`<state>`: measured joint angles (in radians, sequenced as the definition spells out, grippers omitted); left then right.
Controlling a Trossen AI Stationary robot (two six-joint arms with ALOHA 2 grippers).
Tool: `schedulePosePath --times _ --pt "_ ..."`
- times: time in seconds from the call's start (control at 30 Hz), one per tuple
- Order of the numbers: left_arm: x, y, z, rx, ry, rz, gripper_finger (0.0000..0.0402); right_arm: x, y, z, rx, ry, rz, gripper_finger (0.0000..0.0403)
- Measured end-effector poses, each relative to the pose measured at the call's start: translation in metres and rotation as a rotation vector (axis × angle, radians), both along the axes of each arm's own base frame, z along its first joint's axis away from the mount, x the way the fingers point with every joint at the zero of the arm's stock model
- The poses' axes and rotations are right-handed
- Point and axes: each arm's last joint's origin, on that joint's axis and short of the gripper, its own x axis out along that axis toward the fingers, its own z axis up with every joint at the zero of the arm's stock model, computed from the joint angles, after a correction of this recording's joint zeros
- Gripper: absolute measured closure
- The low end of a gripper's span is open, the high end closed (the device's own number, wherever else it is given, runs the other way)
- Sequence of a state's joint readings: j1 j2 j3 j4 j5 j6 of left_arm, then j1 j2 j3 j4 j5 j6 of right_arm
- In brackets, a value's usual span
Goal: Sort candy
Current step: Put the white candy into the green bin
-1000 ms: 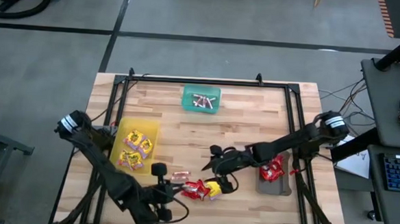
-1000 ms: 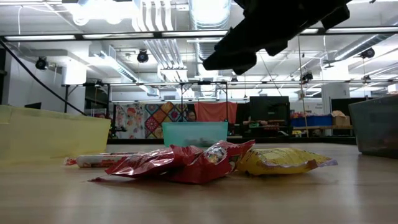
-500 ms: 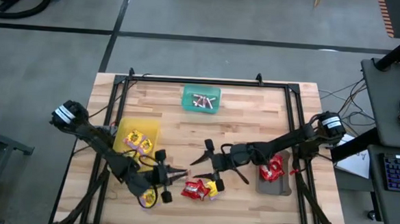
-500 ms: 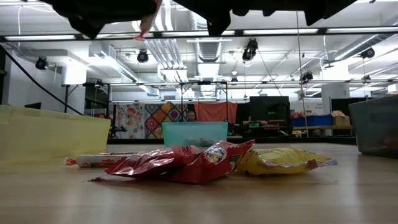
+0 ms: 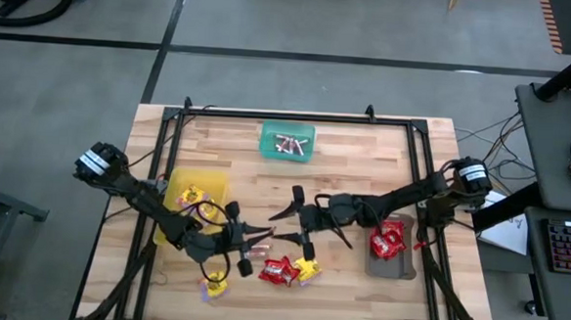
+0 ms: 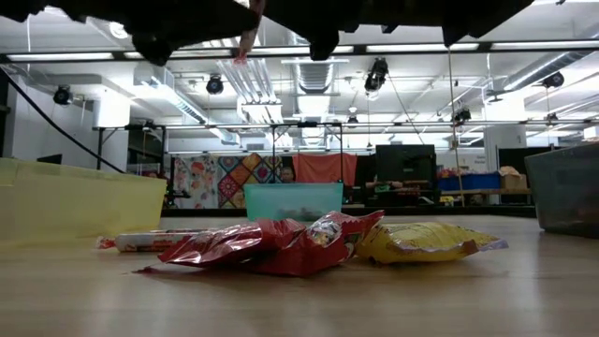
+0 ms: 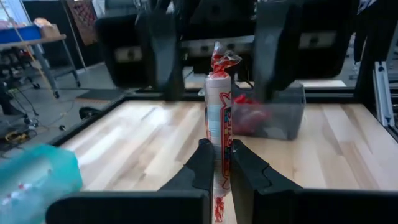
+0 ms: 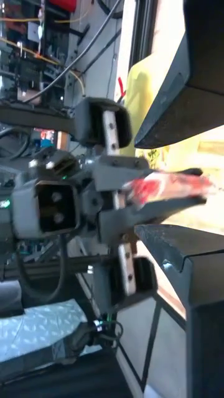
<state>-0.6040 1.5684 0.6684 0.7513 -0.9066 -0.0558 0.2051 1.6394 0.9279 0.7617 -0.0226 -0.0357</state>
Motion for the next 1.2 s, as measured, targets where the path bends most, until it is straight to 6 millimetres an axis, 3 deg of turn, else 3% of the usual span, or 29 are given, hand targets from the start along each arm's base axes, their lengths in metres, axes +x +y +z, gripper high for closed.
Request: schedulePosePath --times 0.2,0.53,0.67,0.83,1.03,1.2 --pt "0.007 0.000 0.011 0.035 -0.012 0.007 0.0398 0.000 -0.002 0.000 0.002 -0.003 -0.004 0.0223" --pt "0.009 0.004 0.011 0.044 -0.007 0.019 0.0396 0.000 -0.002 0.000 -0.018 -0.002 0.006 0.0352" --pt "0.010 0.004 0.010 0.027 -0.013 0.021 0.0373 0.000 -0.002 0.000 -0.034 -0.007 0.005 0.0365" --pt "0.009 0.004 0.011 0.018 -0.017 0.024 0.0316 0.002 -0.008 0.000 -0.014 -0.001 -0.009 0.0365" --pt "0.003 0.008 0.017 0.041 0.014 0.031 0.0258 0.003 -0.032 0.004 -0.010 0.004 -0.072 0.0365" --pt "-0.009 0.016 0.029 0.067 0.061 0.021 0.0241 0.000 -0.076 0.009 -0.036 0.038 -0.276 0.0365"
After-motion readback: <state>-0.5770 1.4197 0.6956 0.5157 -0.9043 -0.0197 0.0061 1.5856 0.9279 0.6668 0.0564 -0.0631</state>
